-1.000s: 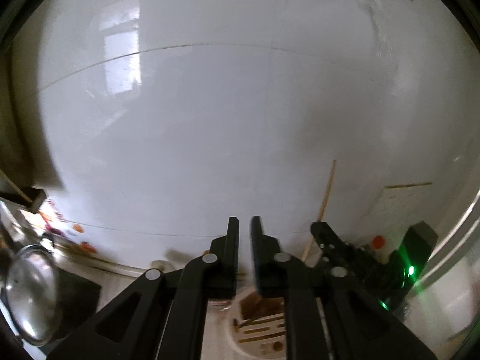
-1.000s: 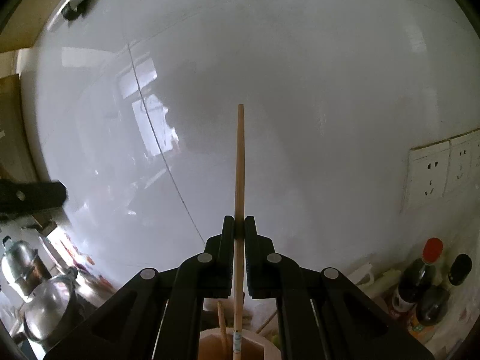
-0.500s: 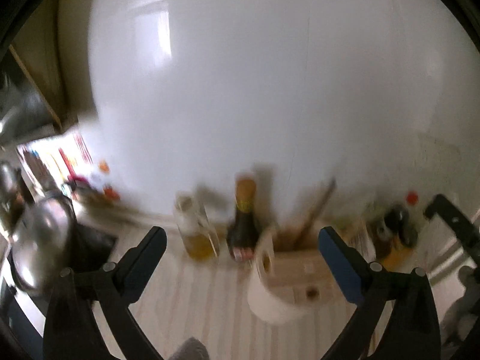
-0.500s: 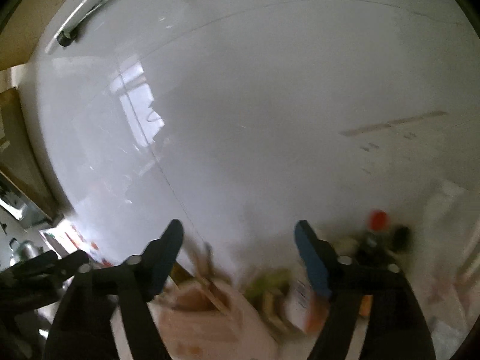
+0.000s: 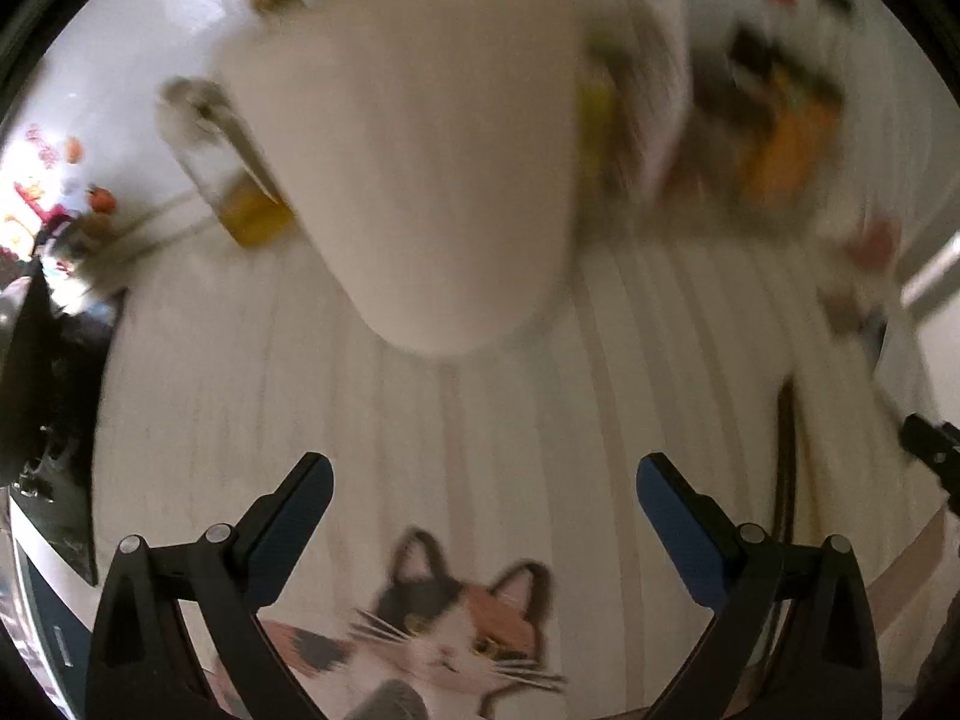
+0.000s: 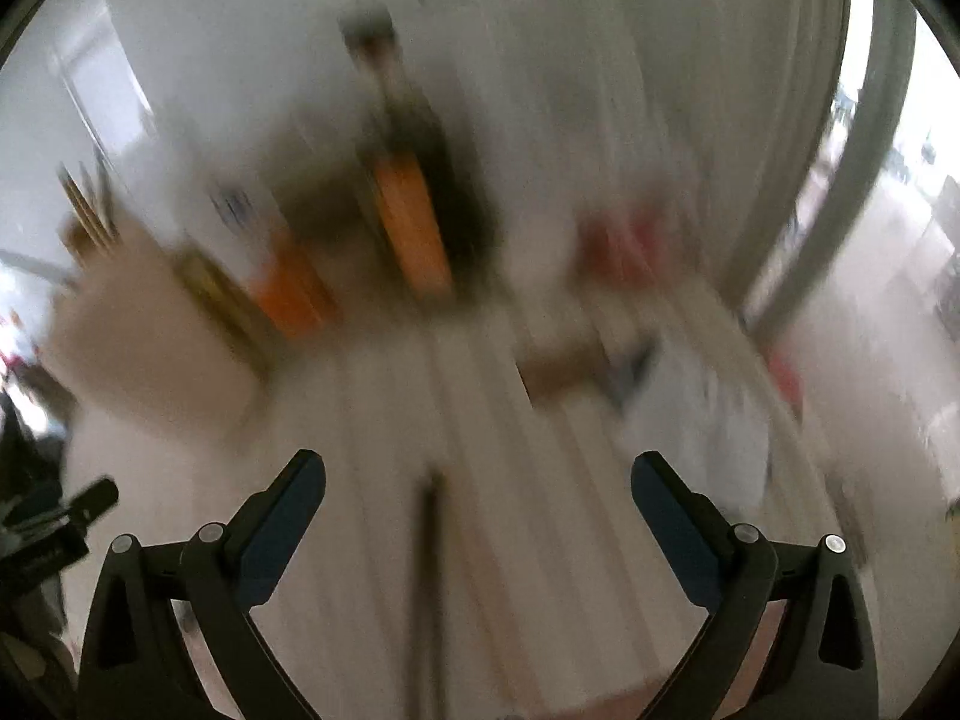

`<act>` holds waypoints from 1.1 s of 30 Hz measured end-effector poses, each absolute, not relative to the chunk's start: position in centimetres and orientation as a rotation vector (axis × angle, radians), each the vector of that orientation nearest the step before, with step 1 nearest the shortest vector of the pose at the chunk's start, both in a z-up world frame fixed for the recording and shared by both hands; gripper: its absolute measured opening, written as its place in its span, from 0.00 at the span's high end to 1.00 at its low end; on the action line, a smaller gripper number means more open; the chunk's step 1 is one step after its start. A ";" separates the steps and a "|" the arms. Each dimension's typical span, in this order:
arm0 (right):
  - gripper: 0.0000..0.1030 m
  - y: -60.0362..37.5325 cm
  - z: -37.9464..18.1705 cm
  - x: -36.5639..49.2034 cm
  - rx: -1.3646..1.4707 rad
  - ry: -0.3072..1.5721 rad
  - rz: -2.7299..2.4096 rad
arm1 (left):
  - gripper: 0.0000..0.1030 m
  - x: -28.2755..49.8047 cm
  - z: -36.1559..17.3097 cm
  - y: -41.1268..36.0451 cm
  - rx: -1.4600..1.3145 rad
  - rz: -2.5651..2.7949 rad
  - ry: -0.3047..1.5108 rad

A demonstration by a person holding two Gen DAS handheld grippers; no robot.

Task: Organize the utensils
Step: 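Grasp a dark brown chopstick with the left tool while the right tool grasps a light wooden chopstick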

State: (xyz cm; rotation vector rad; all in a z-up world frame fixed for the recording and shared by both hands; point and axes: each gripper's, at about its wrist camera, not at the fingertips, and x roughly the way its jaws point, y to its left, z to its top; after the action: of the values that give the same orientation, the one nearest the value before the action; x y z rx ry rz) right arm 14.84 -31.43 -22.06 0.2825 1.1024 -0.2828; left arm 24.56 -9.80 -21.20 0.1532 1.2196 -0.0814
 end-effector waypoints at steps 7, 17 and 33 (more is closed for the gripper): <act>0.46 -30.8 -29.3 14.4 0.239 1.336 -0.181 | 0.00 22.9 -25.9 -14.0 0.239 -0.086 1.307; 0.94 -30.8 -30.7 12.3 0.081 1.346 -0.197 | 0.00 21.2 -25.4 -19.4 0.244 -0.151 1.318; 0.93 -37.6 -30.0 7.2 0.217 1.370 -0.294 | 0.82 18.4 -27.2 -27.4 0.323 -0.398 1.355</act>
State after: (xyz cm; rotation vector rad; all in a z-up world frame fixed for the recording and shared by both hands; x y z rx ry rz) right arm 7.22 -37.63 -30.00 0.2175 1.3696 -0.2939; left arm 18.43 -27.36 -27.25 0.3231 1.3549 -0.3982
